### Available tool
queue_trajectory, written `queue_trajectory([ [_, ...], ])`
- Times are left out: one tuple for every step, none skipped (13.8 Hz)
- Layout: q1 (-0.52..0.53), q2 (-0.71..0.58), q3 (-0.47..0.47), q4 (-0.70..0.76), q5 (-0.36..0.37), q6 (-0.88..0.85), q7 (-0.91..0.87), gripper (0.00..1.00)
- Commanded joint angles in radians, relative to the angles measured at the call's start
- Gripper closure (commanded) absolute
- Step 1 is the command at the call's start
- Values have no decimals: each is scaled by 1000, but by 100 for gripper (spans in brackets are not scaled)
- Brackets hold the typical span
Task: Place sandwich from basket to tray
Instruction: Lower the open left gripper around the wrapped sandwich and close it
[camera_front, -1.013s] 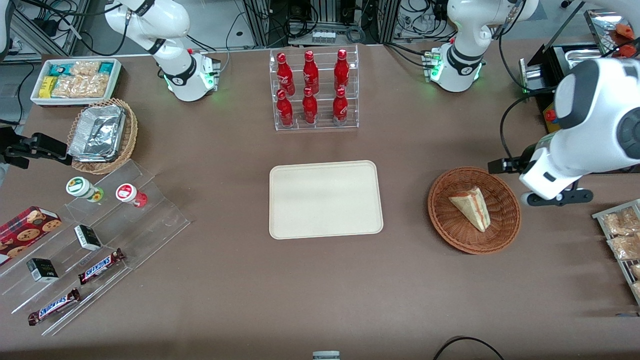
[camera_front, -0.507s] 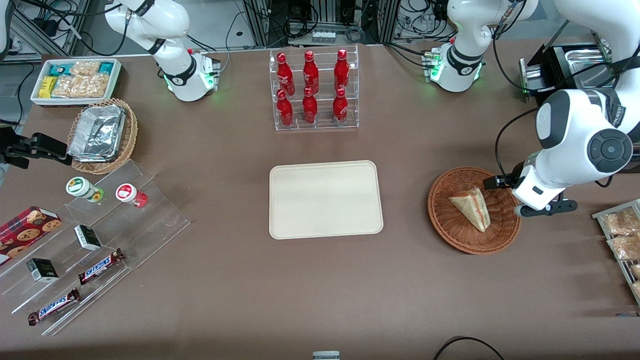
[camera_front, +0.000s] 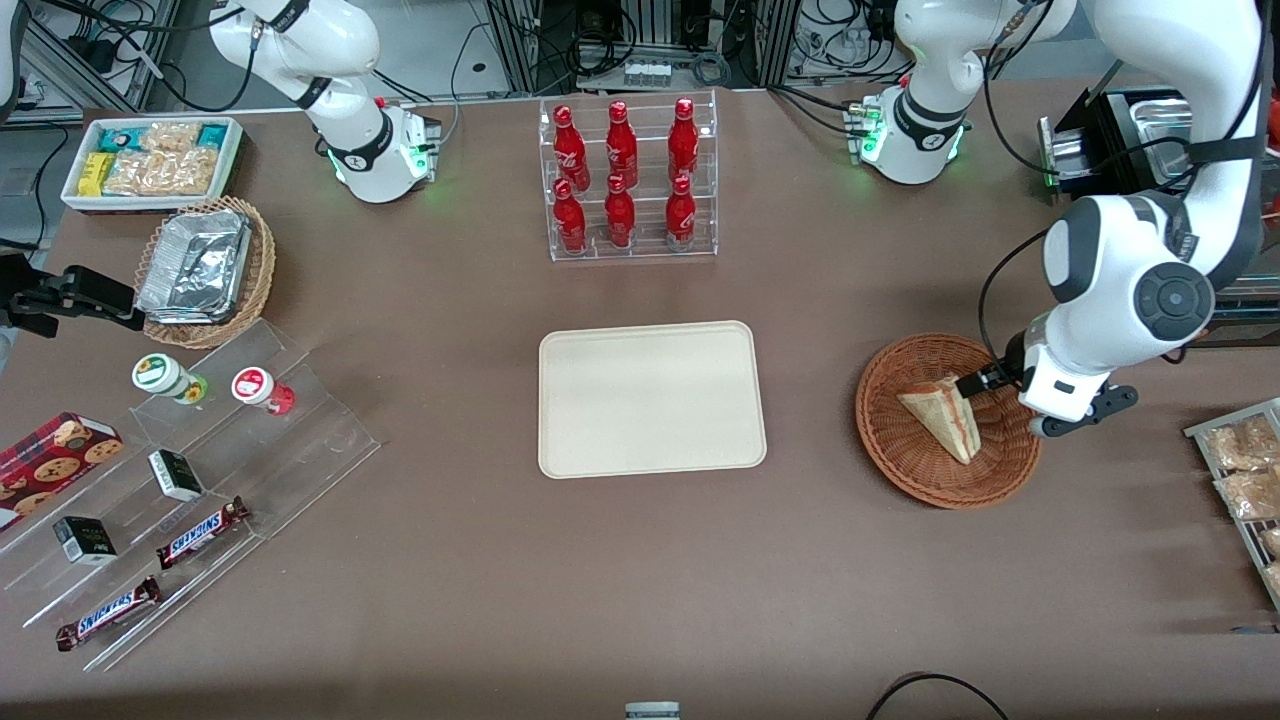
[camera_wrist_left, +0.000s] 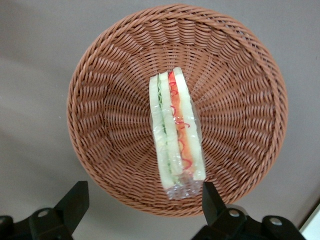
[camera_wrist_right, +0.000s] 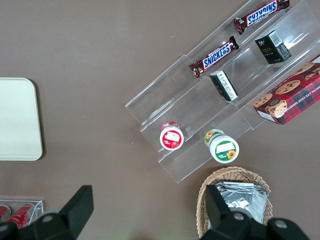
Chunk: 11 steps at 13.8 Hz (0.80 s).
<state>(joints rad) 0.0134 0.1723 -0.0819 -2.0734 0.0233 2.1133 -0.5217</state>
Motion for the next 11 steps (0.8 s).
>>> queue_trajectory([
  [-29, -28, -2, -45, -5, 65, -130, 0],
  [-32, -25, -1, -57, -5, 91, -141, 0],
  [-35, -22, -1, -74, -3, 124, -141, 0],
  [-35, -22, -2, -92, -3, 152, -141, 0],
  [-35, -20, -2, -103, -3, 169, -141, 0],
  [-35, -13, -2, -108, -2, 181, -141, 0],
  [-35, -8, -1, -111, -2, 194, -141, 0],
  [-35, -7, -2, -119, -3, 208, -141, 0],
  [-35, -5, -2, -123, -3, 220, -141, 0],
  [-35, 4, -2, -126, -3, 229, -141, 0],
  [-35, 10, -2, -129, -3, 240, -141, 0],
])
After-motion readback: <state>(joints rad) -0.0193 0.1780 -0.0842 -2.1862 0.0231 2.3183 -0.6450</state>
